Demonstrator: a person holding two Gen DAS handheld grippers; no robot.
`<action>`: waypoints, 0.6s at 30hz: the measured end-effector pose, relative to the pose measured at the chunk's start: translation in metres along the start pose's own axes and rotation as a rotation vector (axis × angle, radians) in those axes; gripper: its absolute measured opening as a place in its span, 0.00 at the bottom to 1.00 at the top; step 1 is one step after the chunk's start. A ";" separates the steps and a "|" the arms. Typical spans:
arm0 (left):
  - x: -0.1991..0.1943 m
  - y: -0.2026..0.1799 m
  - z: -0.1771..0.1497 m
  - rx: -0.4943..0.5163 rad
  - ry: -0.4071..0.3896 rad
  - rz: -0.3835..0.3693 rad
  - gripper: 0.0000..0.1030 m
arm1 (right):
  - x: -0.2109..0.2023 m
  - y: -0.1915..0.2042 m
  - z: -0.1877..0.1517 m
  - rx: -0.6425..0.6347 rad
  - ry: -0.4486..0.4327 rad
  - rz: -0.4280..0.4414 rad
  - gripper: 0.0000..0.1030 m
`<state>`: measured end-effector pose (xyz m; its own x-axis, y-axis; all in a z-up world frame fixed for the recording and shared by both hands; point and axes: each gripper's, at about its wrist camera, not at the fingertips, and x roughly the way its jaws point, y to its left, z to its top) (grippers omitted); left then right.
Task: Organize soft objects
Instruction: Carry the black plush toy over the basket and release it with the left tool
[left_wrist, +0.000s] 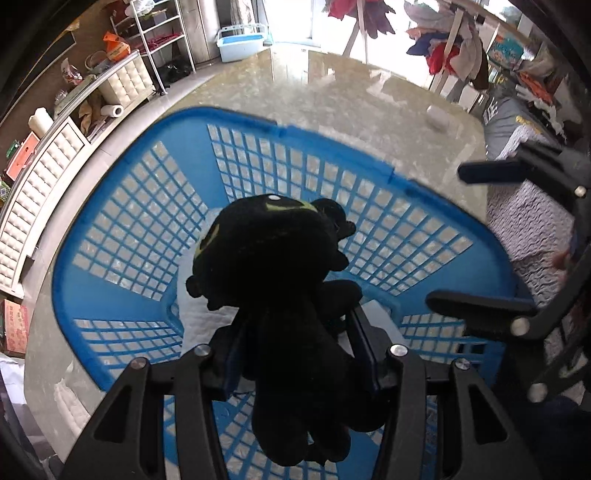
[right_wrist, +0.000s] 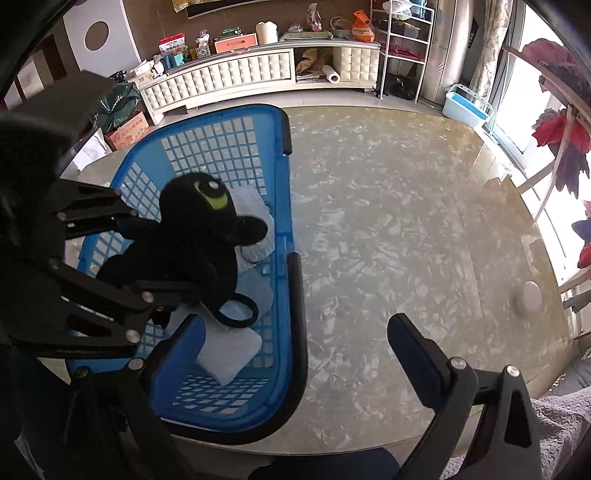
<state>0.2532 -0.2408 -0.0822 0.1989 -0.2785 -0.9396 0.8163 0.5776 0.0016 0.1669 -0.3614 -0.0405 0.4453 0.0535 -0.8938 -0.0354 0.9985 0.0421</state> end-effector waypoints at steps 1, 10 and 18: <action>0.002 -0.001 -0.001 0.006 0.006 0.005 0.46 | 0.000 0.000 -0.001 0.002 0.001 -0.001 0.96; 0.012 -0.003 -0.004 0.016 0.026 0.012 0.46 | 0.005 -0.002 -0.004 0.014 0.019 0.002 0.96; 0.013 0.001 -0.002 0.011 0.017 0.014 0.58 | 0.007 -0.007 -0.006 0.028 0.027 0.001 0.96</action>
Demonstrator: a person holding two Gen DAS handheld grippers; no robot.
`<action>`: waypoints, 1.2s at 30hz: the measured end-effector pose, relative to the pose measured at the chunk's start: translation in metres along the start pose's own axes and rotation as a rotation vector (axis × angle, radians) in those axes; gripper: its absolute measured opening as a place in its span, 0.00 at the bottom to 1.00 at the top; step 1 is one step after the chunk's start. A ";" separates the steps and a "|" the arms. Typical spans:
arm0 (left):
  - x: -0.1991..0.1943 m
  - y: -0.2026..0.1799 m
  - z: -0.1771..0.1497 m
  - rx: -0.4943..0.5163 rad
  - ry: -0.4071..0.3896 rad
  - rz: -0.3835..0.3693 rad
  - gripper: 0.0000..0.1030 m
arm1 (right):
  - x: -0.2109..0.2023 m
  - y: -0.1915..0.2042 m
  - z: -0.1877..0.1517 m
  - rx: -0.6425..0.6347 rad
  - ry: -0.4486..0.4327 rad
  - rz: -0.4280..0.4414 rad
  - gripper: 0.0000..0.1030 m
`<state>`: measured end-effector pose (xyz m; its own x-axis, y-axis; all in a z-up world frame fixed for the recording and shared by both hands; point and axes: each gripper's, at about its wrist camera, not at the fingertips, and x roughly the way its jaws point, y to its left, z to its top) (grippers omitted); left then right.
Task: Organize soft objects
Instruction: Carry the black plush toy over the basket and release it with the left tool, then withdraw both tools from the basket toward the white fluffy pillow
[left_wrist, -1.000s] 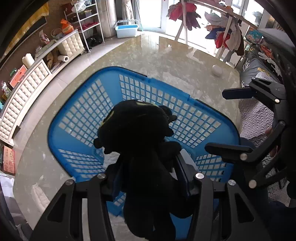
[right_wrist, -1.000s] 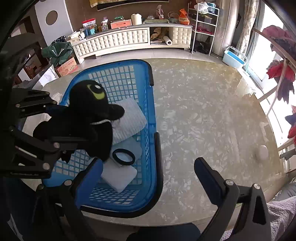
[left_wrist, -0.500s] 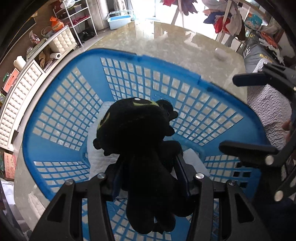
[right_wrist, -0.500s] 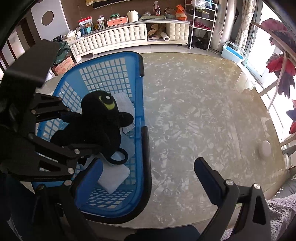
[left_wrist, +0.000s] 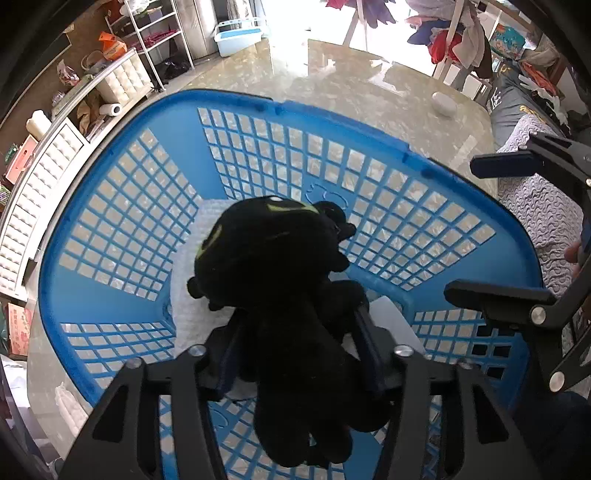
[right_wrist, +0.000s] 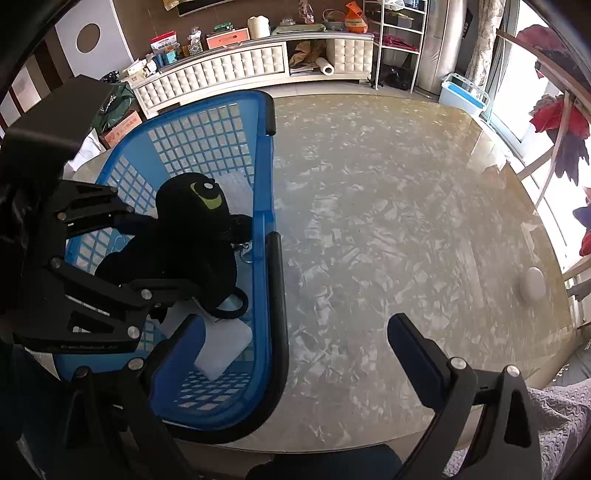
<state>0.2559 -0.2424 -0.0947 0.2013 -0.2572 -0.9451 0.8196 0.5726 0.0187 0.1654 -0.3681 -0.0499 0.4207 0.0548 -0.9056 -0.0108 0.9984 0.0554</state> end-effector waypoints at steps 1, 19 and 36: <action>-0.001 0.001 0.000 -0.001 -0.002 0.000 0.63 | -0.001 0.000 0.000 0.002 -0.001 0.000 0.96; -0.095 0.005 -0.034 -0.066 -0.218 0.120 0.93 | -0.041 0.026 0.004 -0.020 -0.088 -0.003 0.96; -0.168 0.068 -0.155 -0.313 -0.298 0.287 0.93 | -0.048 0.129 0.023 -0.184 -0.159 0.055 0.96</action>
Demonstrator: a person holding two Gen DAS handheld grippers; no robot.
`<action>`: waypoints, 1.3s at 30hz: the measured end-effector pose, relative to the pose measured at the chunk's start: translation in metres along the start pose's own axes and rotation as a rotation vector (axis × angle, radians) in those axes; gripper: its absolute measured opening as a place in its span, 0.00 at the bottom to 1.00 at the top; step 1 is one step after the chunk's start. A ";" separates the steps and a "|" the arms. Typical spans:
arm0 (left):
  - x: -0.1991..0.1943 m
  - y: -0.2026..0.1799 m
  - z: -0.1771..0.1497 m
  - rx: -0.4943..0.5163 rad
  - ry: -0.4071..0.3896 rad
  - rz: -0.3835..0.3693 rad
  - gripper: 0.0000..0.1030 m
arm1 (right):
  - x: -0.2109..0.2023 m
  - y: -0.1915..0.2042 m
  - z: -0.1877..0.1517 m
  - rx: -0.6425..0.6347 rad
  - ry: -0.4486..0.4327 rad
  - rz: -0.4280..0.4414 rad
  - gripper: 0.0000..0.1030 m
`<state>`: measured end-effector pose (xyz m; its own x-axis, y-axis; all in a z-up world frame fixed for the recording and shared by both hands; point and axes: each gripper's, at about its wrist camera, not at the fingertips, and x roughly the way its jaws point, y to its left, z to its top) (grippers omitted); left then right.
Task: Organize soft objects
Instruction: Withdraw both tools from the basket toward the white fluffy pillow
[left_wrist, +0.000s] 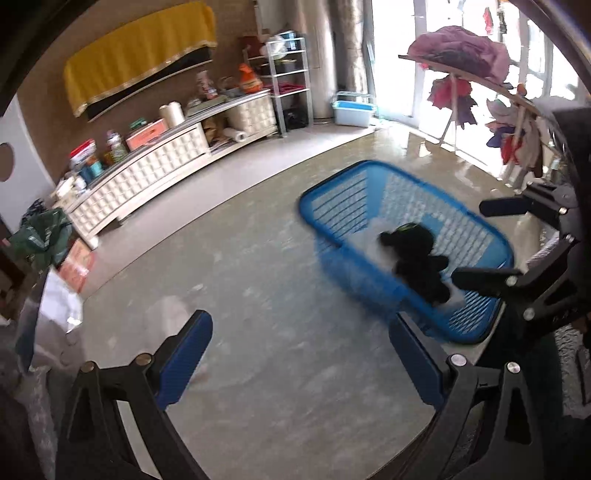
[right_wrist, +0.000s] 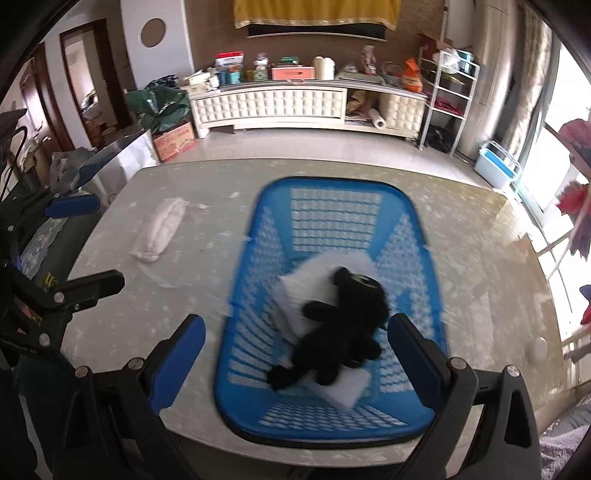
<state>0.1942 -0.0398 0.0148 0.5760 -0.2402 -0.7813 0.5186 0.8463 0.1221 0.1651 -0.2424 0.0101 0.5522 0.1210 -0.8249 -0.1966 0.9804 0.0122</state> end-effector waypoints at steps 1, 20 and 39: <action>-0.002 0.005 -0.004 -0.009 0.005 0.013 0.93 | 0.003 0.008 0.003 -0.009 0.000 0.007 0.96; -0.004 0.136 -0.086 -0.241 0.095 0.146 0.93 | 0.089 0.127 0.052 -0.106 0.074 0.157 0.96; 0.059 0.241 -0.131 -0.360 0.189 0.151 0.93 | 0.189 0.195 0.087 -0.118 0.201 0.211 0.90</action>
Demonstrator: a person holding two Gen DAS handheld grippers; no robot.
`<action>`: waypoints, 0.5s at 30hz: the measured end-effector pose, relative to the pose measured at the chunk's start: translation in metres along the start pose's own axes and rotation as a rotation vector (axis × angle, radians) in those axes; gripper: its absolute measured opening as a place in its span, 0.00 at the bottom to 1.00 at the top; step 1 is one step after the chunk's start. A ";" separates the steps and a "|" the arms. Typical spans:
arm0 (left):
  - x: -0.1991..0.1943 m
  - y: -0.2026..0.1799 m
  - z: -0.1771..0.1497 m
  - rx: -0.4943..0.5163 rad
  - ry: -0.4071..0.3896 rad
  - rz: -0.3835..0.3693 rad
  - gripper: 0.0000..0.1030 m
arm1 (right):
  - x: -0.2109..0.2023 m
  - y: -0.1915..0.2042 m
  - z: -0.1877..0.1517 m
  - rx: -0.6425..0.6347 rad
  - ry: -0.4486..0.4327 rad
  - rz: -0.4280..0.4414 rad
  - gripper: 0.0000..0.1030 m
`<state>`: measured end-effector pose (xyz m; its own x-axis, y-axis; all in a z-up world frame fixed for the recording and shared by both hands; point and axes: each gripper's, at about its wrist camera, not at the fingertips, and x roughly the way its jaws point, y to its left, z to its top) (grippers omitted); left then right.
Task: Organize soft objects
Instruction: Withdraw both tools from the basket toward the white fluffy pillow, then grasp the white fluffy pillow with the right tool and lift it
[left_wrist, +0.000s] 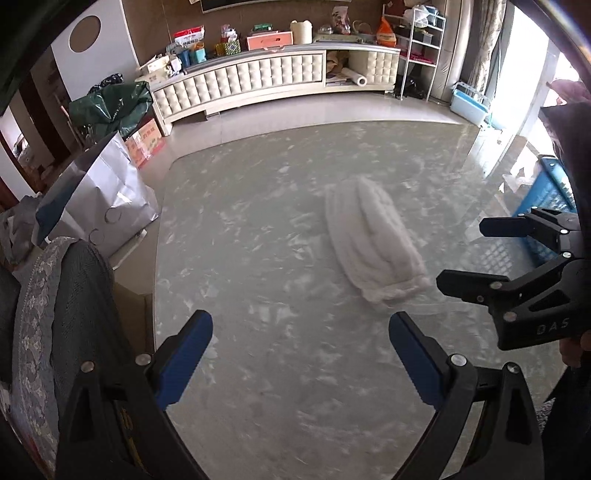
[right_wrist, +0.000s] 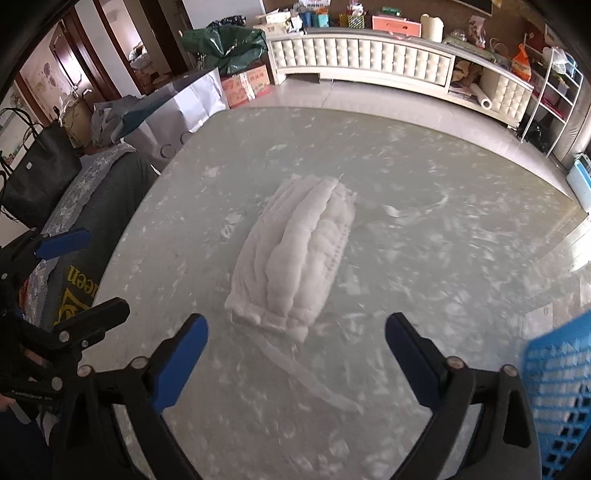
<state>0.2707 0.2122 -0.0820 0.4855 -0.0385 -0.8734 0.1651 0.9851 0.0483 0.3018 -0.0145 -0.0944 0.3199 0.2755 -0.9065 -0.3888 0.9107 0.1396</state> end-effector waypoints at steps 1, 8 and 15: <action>0.005 0.003 0.001 0.004 0.006 0.003 0.93 | 0.004 0.001 0.001 -0.001 0.004 -0.002 0.89; 0.029 0.014 0.000 -0.001 0.037 -0.006 0.93 | 0.031 0.003 0.009 0.000 0.055 -0.008 0.76; 0.046 0.023 -0.002 -0.022 0.056 -0.014 0.93 | 0.049 0.004 0.011 -0.001 0.093 -0.021 0.60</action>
<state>0.2949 0.2331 -0.1222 0.4343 -0.0430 -0.8997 0.1523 0.9880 0.0263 0.3255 0.0059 -0.1343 0.2462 0.2261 -0.9425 -0.3834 0.9158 0.1196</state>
